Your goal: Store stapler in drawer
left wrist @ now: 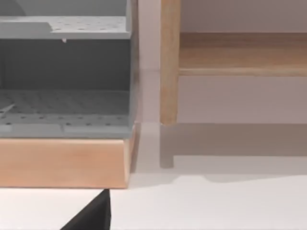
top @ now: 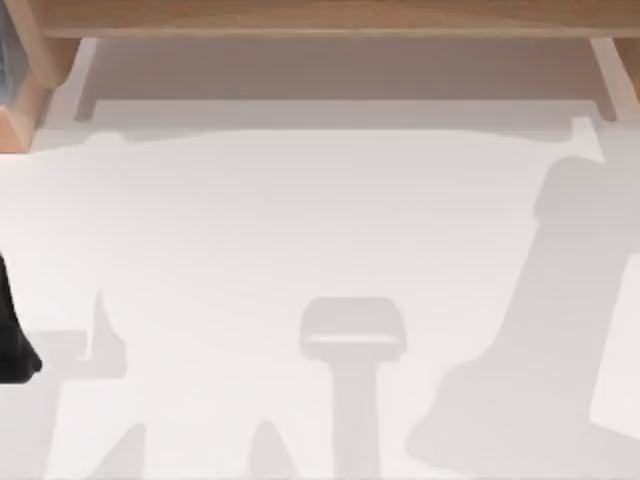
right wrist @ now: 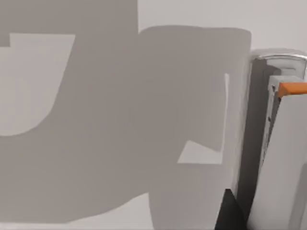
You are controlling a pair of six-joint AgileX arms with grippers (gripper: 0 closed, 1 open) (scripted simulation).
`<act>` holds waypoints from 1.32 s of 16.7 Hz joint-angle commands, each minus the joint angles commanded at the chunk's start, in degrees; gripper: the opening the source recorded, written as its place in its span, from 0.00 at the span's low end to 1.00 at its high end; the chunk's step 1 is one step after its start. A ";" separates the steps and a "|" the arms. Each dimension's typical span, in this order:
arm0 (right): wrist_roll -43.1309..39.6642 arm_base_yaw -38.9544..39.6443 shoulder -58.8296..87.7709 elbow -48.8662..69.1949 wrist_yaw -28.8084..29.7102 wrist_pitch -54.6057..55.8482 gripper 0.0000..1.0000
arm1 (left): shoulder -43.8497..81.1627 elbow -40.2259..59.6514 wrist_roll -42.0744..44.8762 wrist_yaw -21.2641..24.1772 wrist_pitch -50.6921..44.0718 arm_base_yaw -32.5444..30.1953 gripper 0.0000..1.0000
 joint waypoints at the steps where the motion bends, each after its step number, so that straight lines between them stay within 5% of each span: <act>1: 0.25 0.06 -0.01 -0.11 0.48 -0.09 0.00 | 0.00 0.00 0.00 0.00 0.00 0.00 1.00; 6: 0.47 0.11 0.00 -0.14 0.86 -0.22 0.00 | 0.00 0.00 0.00 0.00 0.00 0.00 1.00; 19: 0.47 0.11 0.00 -0.14 0.86 -0.22 0.98 | 0.00 0.00 0.00 0.00 0.00 0.00 1.00; 22: 0.47 0.11 0.00 -0.14 0.86 -0.22 1.00 | 0.00 0.00 0.00 0.00 0.00 0.00 1.00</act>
